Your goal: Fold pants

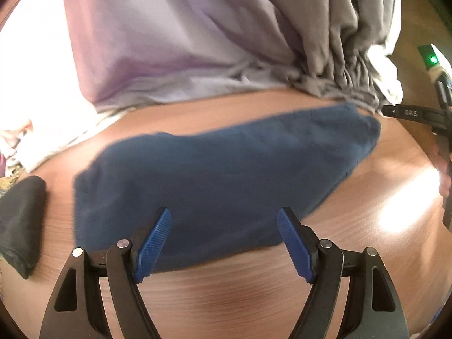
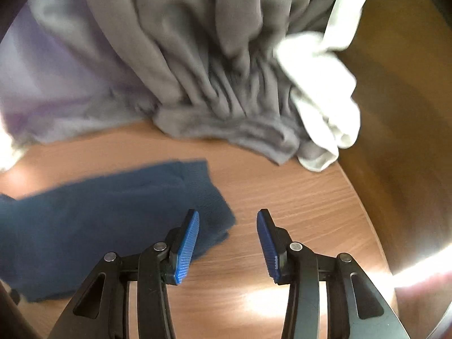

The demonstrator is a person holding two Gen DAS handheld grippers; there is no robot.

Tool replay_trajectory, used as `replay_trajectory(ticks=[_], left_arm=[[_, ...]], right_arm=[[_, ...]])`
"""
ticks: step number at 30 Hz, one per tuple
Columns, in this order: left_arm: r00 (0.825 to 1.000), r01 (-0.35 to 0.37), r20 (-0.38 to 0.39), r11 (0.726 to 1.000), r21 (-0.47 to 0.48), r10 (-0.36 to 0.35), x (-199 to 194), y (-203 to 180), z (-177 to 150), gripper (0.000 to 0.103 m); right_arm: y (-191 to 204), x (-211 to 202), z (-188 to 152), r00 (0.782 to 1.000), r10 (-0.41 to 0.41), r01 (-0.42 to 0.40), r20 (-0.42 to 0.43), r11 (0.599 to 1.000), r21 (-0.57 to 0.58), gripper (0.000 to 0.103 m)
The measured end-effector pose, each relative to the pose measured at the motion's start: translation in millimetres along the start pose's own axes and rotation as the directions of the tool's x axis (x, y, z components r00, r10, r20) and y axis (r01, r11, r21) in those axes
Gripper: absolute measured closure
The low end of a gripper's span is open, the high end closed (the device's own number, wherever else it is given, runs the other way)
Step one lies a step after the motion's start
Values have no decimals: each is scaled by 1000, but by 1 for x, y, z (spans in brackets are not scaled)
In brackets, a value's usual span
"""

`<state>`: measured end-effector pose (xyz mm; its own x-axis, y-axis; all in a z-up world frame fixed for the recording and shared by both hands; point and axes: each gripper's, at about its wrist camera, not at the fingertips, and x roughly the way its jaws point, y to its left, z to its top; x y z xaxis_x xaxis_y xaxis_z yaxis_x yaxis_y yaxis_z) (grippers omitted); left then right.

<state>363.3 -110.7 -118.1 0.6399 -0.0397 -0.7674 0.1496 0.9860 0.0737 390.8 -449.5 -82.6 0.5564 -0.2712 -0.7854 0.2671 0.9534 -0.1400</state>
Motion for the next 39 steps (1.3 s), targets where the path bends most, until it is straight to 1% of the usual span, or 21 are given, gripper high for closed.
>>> replay_trajectory(ticks=[2, 4, 5, 8, 10, 11, 13, 15, 17, 19, 22, 23, 25, 27, 29, 31, 33, 35, 36, 38, 39], left_arm=[[999, -21, 33, 1000, 2, 21, -12, 15, 3, 25], [997, -44, 59, 999, 4, 44, -22, 29, 5, 25], [996, -52, 68, 999, 6, 52, -26, 34, 5, 25], [990, -104, 101, 994, 26, 101, -34, 54, 4, 25], [988, -115, 107, 993, 39, 110, -36, 65, 2, 25], [987, -126, 109, 991, 44, 120, -36, 73, 1, 25], [987, -123, 110, 991, 56, 116, -34, 89, 1, 25], [987, -120, 117, 991, 65, 112, -34, 106, 4, 25], [989, -96, 118, 993, 75, 87, -33, 125, 10, 25], [992, -64, 110, 994, 92, 53, -29, 144, 18, 25], [997, 29, 71, 992, 123, -38, -19, 172, 33, 25], [996, 77, 39, 988, 136, -83, -10, 184, 39, 25], [990, 139, 0, 979, 150, -140, 2, 198, 46, 26], [979, 202, -41, 967, 153, -198, 15, 209, 51, 29], [958, 283, -93, 950, 133, -272, 33, 220, 59, 36], [941, 330, -121, 938, 111, -317, 46, 226, 63, 42], [913, 391, -155, 918, 70, -377, 63, 232, 66, 43], [892, 426, -183, 904, 33, -414, 76, 232, 67, 46], [875, 451, -206, 892, 15, -439, 84, 231, 66, 46], [853, 482, -231, 876, 1, -469, 92, 227, 64, 46], [845, 491, -240, 871, -4, -478, 95, 227, 64, 46]], right_arm=[[8, -26, 1, 998, 16, -16, 54, 1000, 14, 60], [17, -40, 1, 996, 22, -23, 82, 1000, 10, 52], [23, -47, 0, 995, 36, -37, 90, 999, 11, 51], [37, -61, -6, 992, 67, -71, 104, 997, 36, 50], [45, -63, -11, 992, 60, -68, 108, 995, 69, 44], [50, -64, -14, 992, 64, -74, 109, 994, 87, 43], [62, -65, -22, 991, 84, -96, 102, 988, 122, 43], [76, -67, -29, 987, 129, -142, 93, 979, 143, 43], [94, -69, -34, 983, 163, -173, 82, 976, 131, 43], [119, -71, -38, 978, 197, -204, 72, 975, 92, 43], [156, -70, -41, 972, 226, -228, 61, 973, 30, 43], [167, -69, -42, 971, 231, -232, 58, 973, 14, 43], [189, -66, -41, 969, 240, -239, 52, 971, -12, 43], [209, -61, -40, 965, 258, -257, 43, 966, -31, 43], [223, -58, -41, 963, 266, -265, 35, 963, -43, 43], [237, -53, -41, 962, 271, -269, 26, 961, -60, 43], [248, -49, -42, 962, 271, -269, 20, 960, -73, 43], [256, -43, -42, 964, 264, -262, 14, 962, -83, 43], [258, -40, -42, 965, 260, -258, 12, 962, -84, 43], [260, -34, -40, 969, 249, -248, 5, 965, -85, 43], [259, -30, -38, 969, 246, -245, 6, 966, -84, 43]])
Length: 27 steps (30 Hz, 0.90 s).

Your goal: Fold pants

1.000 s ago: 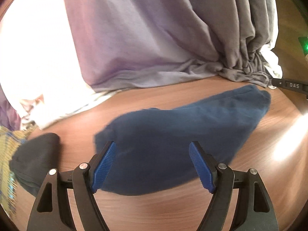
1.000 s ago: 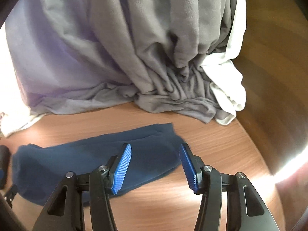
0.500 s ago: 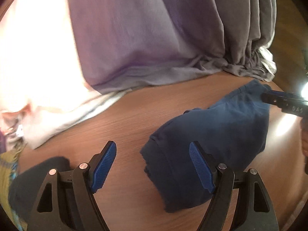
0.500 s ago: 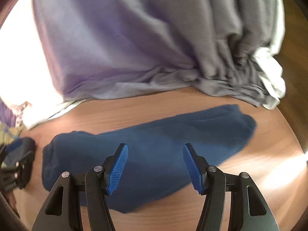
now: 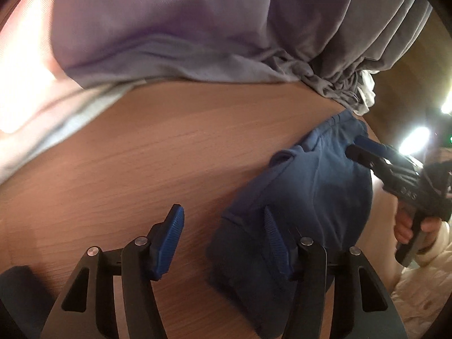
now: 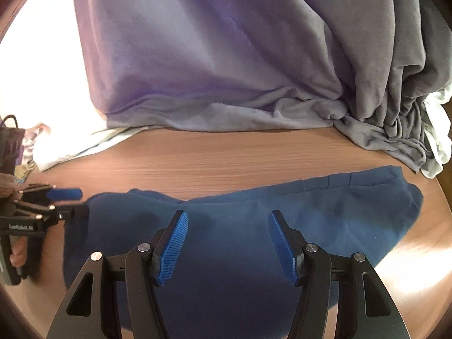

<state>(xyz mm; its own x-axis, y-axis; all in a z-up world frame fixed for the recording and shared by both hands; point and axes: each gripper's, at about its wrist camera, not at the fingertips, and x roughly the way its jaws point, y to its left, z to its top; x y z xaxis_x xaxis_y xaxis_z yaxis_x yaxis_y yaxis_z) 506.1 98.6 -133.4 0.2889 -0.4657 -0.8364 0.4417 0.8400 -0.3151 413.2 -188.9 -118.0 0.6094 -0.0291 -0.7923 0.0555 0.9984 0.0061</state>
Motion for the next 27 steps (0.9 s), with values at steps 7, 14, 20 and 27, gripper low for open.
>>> replay_trajectory(ticks=[7, 14, 20, 27], left_arm=[[997, 69, -42, 997, -37, -71, 11, -3, -2, 77], [998, -58, -39, 991, -120, 53, -15, -14, -5, 82], [987, -143, -93, 979, -149, 130, 5, -2, -12, 81], [980, -184, -109, 973, -143, 169, 12, -1, -16, 77]], right_arm=[[-9, 21, 15, 1000, 9, -9, -20, 1000, -22, 44], [-12, 39, 18, 996, 68, -70, -58, 997, -26, 44], [-19, 75, 17, 986, 16, -19, -165, 1000, -17, 44], [-25, 85, 19, 985, -6, 2, -174, 1000, -26, 44]])
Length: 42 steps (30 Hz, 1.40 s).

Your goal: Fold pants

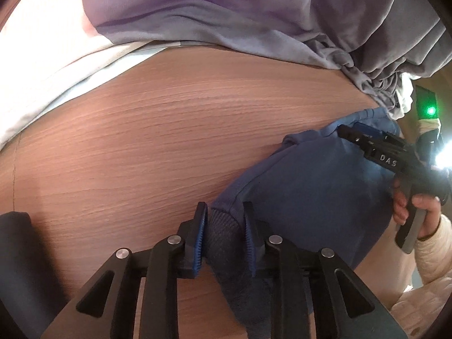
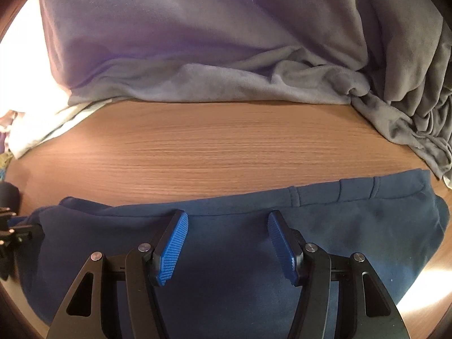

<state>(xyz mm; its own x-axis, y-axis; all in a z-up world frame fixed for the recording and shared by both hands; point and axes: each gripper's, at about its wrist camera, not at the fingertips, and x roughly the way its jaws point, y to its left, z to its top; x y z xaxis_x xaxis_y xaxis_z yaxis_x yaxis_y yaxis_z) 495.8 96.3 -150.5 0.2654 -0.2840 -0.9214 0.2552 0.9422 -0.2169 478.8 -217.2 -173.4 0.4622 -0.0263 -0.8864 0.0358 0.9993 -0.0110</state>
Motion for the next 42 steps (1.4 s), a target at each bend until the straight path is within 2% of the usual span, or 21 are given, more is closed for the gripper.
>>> replay_trajectory(ticks=[1, 3, 4, 5, 7, 10, 11, 14, 20, 22, 24, 27, 30, 33, 35, 40, 42], left_arm=[[1000, -6, 1, 1000, 0, 6, 0, -1, -1, 76], [999, -34, 16, 999, 0, 34, -1, -1, -2, 68], [998, -59, 30, 998, 7, 59, -3, -2, -3, 58], [995, -90, 49, 996, 19, 89, -6, -4, -4, 54], [989, -114, 97, 993, 34, 110, -18, -11, -8, 53], [977, -130, 180, 989, 74, 115, -45, -28, -15, 41], [974, -133, 198, 987, 85, 114, -52, -33, -16, 41], [961, -141, 257, 982, 128, 105, -74, -55, -18, 41], [920, -136, 390, 961, 239, 33, -115, -105, -17, 40], [907, -131, 422, 954, 268, 7, -122, -123, -15, 39], [892, -145, 452, 941, 307, -10, -124, -142, -9, 34], [879, -162, 476, 914, 372, -38, -118, -171, 3, 23], [898, -132, 432, 882, 452, -87, -106, -195, 21, 22], [917, -38, 356, 851, 524, -178, -87, -222, 45, 22], [920, 2, 324, 832, 554, -219, -78, -237, 56, 22], [927, 97, 212, 743, 662, -310, -37, -281, 91, 24], [926, 141, 163, 714, 686, -340, -21, -292, 106, 29]], right_arm=[[-1, 0, 0, 1000, -5, 5, 0, 1000, 1, 44], [-2, 0, -1, 1000, -4, 4, 4, 1000, 1, 44], [-2, -1, -1, 1000, -3, 3, 5, 1000, 1, 44], [-2, -2, -1, 1000, -1, 1, 8, 1000, -2, 44], [-3, -9, -1, 1000, -3, 3, 27, 1000, 0, 44], [-5, -36, -3, 994, 6, -5, 107, 1000, -13, 44], [-5, -47, -4, 991, 7, -5, 134, 1000, -19, 44], [-6, -84, -9, 976, 31, -24, 217, 999, -32, 44], [-21, -147, -26, 947, 35, -38, 319, 999, 2, 43], [-30, -164, -35, 937, 17, -29, 349, 999, 28, 37], [-41, -179, -45, 926, -20, -6, 378, 998, 66, 35], [-56, -193, -56, 913, -75, 31, 401, 993, 115, 35], [-77, -204, -67, 906, -125, 59, 404, 983, 172, 35], [-105, -210, -76, 896, -184, 79, 405, 961, 263, 35], [-121, -211, -82, 890, -215, 81, 402, 943, 324, 35], [-159, -203, -90, 892, -247, 62, 378, 896, 440, 35], [-172, -197, -91, 893, -254, 52, 372, 878, 476, 36]])
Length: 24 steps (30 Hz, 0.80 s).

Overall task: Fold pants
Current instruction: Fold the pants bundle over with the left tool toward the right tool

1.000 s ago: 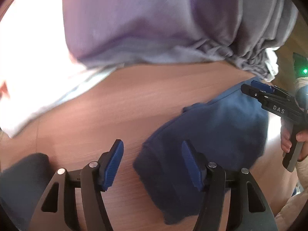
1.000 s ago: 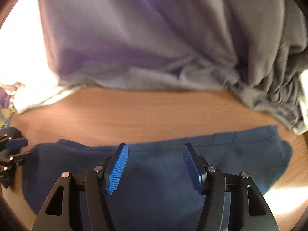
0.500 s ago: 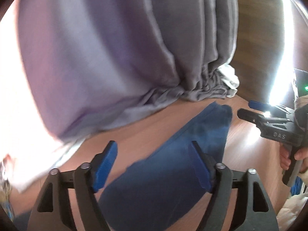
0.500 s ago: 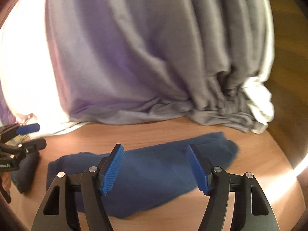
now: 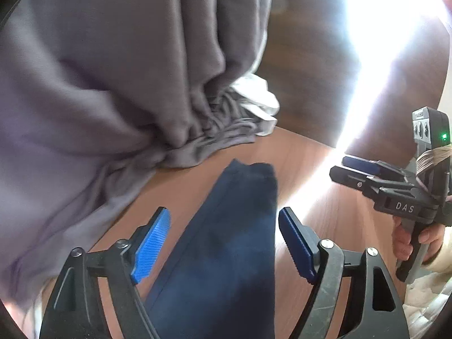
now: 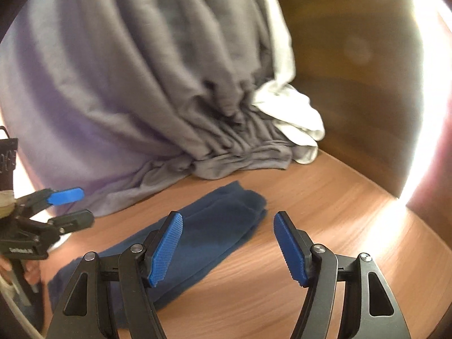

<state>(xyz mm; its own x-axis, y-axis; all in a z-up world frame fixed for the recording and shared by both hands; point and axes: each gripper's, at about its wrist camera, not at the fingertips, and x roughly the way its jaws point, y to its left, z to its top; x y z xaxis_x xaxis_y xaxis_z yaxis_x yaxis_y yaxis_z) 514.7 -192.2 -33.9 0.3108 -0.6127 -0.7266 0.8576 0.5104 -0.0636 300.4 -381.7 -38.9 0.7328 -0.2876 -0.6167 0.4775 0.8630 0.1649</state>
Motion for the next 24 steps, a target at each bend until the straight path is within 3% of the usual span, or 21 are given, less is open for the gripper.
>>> replay_trajectory(ticks=[5, 12, 20, 24], left_arm=[[998, 57, -13, 998, 13, -57, 44, 14, 24, 37], [989, 134, -64, 991, 22, -132, 108, 23, 49, 40], [963, 217, -166, 976, 12, -212, 169, 27, 49, 53], [953, 234, -196, 972, -4, -230, 187, 31, 46, 54]], right_arm=[[-24, 29, 3, 1000, 15, -13, -21, 995, 102, 37], [-45, 76, 0, 999, 2, 8, -51, 983, 182, 46], [-64, 118, -18, 994, 0, 30, -112, 964, 263, 55], [-69, 130, -25, 990, 13, 29, -137, 952, 304, 59]])
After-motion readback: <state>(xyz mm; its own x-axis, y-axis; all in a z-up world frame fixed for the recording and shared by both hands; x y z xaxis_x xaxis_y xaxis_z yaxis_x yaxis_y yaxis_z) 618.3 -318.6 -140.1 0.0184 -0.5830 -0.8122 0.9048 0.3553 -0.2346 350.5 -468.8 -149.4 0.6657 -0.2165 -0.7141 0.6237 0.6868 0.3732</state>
